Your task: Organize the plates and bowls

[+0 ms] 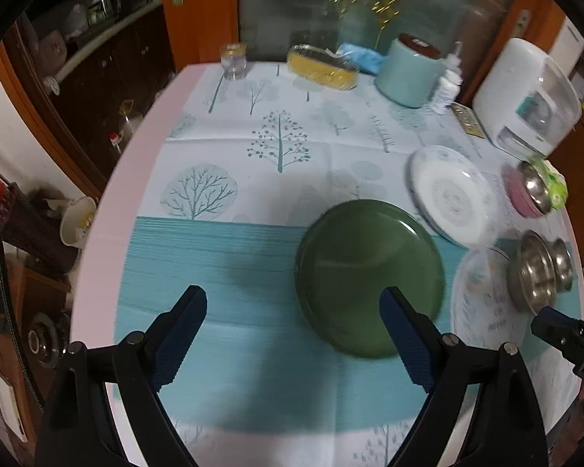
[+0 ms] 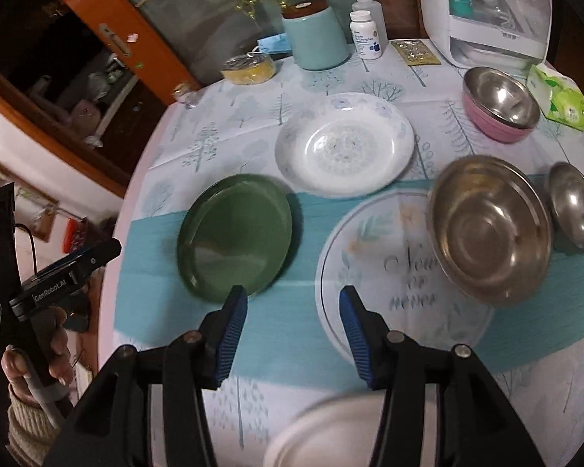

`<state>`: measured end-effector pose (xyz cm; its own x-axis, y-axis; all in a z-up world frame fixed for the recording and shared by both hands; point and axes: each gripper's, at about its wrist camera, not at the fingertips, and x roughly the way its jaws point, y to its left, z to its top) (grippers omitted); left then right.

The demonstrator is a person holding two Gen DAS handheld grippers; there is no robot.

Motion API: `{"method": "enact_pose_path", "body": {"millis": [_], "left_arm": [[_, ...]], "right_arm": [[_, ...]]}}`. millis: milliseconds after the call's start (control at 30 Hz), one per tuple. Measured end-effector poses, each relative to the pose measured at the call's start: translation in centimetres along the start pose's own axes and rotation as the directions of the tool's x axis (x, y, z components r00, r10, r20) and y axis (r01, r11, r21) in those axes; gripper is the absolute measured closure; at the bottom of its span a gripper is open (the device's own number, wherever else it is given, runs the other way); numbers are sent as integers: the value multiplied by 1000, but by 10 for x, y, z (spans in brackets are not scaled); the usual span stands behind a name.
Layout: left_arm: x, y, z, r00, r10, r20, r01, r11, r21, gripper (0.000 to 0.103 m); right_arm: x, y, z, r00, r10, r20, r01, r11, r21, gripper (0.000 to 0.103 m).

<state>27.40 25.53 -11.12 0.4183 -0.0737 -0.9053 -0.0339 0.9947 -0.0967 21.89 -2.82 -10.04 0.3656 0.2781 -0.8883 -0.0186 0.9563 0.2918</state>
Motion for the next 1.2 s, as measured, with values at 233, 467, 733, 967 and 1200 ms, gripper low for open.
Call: {"method": "enact_pose_path", "body": {"millis": [233, 467, 733, 967, 1200], "left_arm": [[63, 4, 17, 996, -44, -78, 43, 999, -9, 14], [107, 1, 18, 984, -80, -162, 81, 997, -1, 17], [131, -6, 20, 967, -118, -227, 124, 992, 15, 40], [132, -22, 18, 962, -107, -251, 132, 988, 84, 69], [128, -20, 16, 969, -77, -236, 98, 992, 80, 87]], "right_arm": [[49, 6, 31, 999, -19, -32, 20, 999, 43, 53], [97, 9, 43, 996, -20, -91, 23, 999, 30, 53], [124, 13, 48, 991, -27, -131, 27, 1000, -3, 54], [142, 10, 47, 982, -16, -190, 13, 1000, -15, 86], [144, 7, 44, 980, -10, -199, 8, 1000, -11, 94]]}}
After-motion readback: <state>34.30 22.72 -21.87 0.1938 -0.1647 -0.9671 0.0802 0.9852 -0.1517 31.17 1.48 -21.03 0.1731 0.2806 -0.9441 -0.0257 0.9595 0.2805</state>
